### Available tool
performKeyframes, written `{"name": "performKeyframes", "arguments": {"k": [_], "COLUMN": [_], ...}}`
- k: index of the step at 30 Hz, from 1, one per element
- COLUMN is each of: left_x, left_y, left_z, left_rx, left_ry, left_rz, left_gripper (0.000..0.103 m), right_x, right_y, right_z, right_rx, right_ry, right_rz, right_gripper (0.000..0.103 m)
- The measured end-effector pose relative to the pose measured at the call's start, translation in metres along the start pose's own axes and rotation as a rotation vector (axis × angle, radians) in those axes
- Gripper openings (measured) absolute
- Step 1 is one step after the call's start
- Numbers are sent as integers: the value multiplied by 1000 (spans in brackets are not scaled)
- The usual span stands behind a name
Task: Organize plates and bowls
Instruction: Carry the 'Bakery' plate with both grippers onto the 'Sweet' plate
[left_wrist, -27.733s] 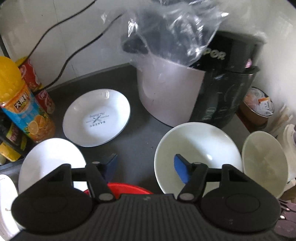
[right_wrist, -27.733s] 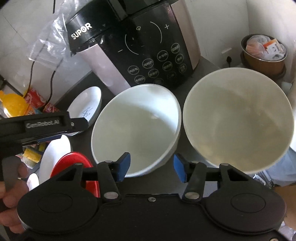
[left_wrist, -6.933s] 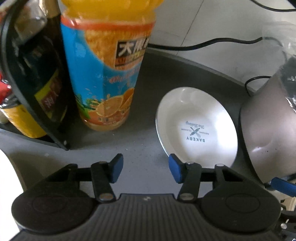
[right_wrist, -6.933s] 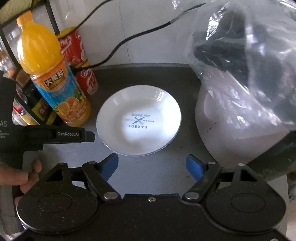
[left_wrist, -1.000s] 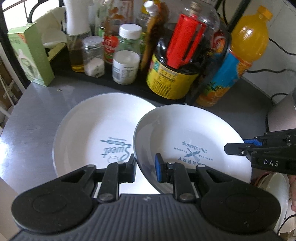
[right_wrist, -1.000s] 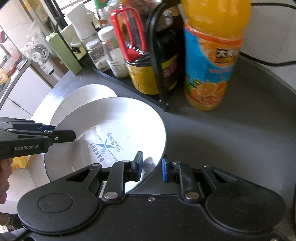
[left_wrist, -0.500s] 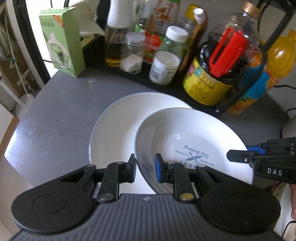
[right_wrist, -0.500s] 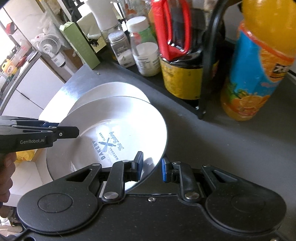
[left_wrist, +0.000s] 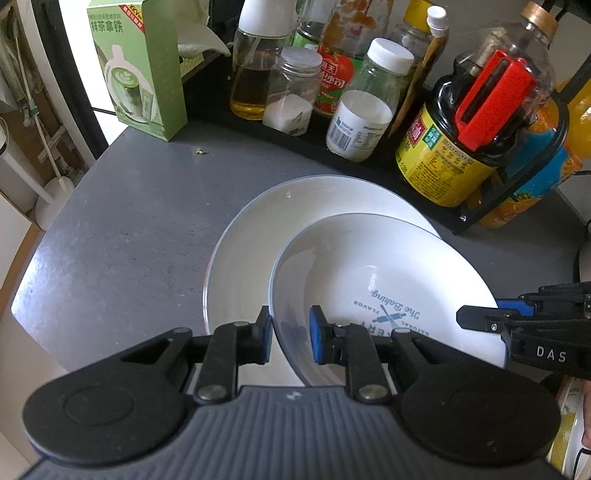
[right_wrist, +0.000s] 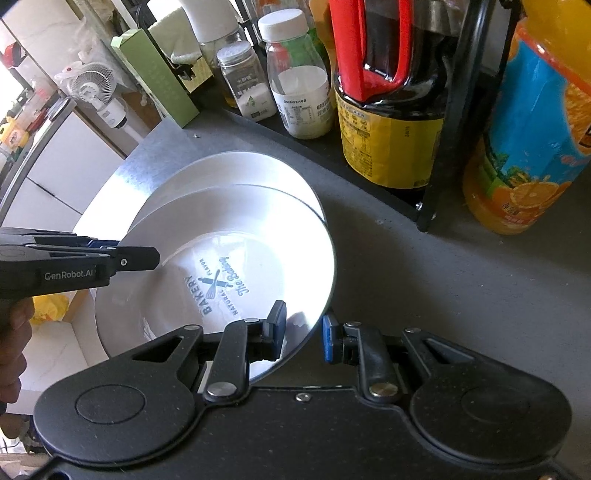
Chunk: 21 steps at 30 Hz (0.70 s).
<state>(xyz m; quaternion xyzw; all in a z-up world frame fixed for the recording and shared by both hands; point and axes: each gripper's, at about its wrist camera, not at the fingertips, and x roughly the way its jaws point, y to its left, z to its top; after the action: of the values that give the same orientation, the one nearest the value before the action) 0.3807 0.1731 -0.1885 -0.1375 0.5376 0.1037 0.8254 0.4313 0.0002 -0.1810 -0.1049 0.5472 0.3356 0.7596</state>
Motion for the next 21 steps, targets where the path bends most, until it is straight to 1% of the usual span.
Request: {"name": "performKeyframes", "arguments": {"k": [11,18,21], "left_x": [13,18,19], "left_y": [6,9,6], "left_z": [-2,-2,-3], "left_rx": [11,9,33], "left_ry": [22,17,5], "left_rz": [13,11,38], "left_gripper": [18,19,19], "right_x": [12,17,19], "right_y": [5,9,10], "right_z": [-1,-1,-1], "right_rx": [2,-1,1], "right_ry": [20,21,23], "right_rz": [-18,-35,-44], "right_gripper": [20,20,21]}}
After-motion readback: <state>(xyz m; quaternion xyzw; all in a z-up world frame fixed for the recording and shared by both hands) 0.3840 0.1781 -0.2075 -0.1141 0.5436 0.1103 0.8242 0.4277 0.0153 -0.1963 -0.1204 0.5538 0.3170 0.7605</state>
